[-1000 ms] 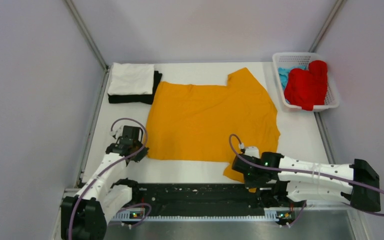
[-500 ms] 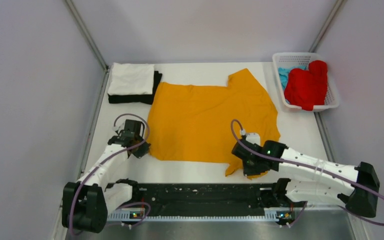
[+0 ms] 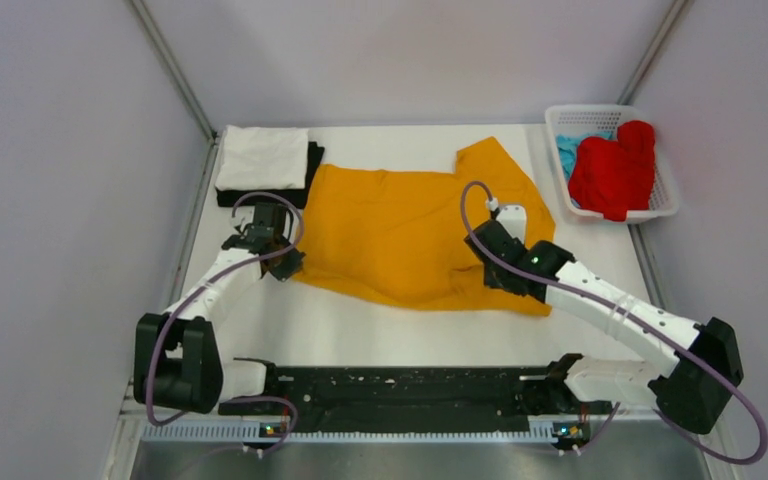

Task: Fold and stack the t-shirts
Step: Fold the flattened tshirt in 1/3 of the way

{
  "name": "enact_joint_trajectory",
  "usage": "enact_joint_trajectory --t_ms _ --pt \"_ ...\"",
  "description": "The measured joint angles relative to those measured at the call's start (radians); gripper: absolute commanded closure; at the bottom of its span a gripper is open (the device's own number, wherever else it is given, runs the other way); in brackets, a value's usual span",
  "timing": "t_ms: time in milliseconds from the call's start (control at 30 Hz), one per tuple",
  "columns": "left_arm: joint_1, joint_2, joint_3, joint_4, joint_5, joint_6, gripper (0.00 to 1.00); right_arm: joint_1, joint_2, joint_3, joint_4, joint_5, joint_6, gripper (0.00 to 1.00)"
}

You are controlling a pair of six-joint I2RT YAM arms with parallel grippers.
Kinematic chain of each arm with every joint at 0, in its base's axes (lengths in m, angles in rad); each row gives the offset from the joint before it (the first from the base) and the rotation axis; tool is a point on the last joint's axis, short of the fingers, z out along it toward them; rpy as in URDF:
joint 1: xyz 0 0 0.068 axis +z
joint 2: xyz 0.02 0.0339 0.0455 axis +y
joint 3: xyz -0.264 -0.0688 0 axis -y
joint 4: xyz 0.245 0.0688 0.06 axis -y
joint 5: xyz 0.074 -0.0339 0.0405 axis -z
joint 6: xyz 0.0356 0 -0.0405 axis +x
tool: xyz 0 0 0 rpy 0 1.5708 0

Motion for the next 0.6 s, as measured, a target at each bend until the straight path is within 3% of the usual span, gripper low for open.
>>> enact_joint_trajectory --t_ms 600 --pt "0.032 0.157 0.134 0.017 -0.035 0.014 1.0 -0.154 0.162 0.087 0.235 0.016 -0.268 1.0"
